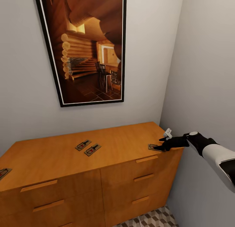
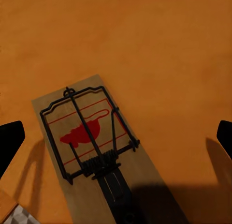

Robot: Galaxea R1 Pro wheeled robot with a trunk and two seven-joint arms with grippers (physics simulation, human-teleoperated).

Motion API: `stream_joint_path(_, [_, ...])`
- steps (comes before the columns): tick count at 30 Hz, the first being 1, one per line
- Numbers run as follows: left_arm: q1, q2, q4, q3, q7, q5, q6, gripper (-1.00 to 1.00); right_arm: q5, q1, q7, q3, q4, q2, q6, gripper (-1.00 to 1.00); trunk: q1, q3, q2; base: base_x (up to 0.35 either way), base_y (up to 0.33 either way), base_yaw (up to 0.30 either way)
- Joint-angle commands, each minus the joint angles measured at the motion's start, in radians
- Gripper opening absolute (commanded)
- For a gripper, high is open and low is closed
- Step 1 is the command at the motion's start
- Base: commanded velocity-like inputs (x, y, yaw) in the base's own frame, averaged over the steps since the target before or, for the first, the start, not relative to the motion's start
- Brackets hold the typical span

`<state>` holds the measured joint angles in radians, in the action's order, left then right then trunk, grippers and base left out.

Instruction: Take the four mousetraps from the cabinet in the bathroom and place them on the bathroom floor. Make sure all four end up on the same floor surface, and ensure that at least two of them are either under or directly next to the same bathroom sink.

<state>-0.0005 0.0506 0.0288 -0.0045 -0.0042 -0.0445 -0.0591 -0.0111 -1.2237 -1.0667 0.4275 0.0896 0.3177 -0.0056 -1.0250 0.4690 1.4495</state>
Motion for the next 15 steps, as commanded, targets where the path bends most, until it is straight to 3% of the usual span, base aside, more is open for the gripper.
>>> stream_joint_path(1, [0.000,0.000,0.000,-0.001,0.000,-0.005,-0.002,1.00,-0.001,0.000,-0.002,0.001,0.001,0.000,-0.001,1.00,0.000,0.001,0.001,0.000,0.001,0.000])
stream_joint_path(15, [0.000,0.000,-0.001,-0.002,0.000,-0.005,-0.003,1.00,-0.005,0.002,-0.001,0.002,0.001,0.001,-0.002,1.00,0.000,0.001,0.001,0.000,0.000,0.000])
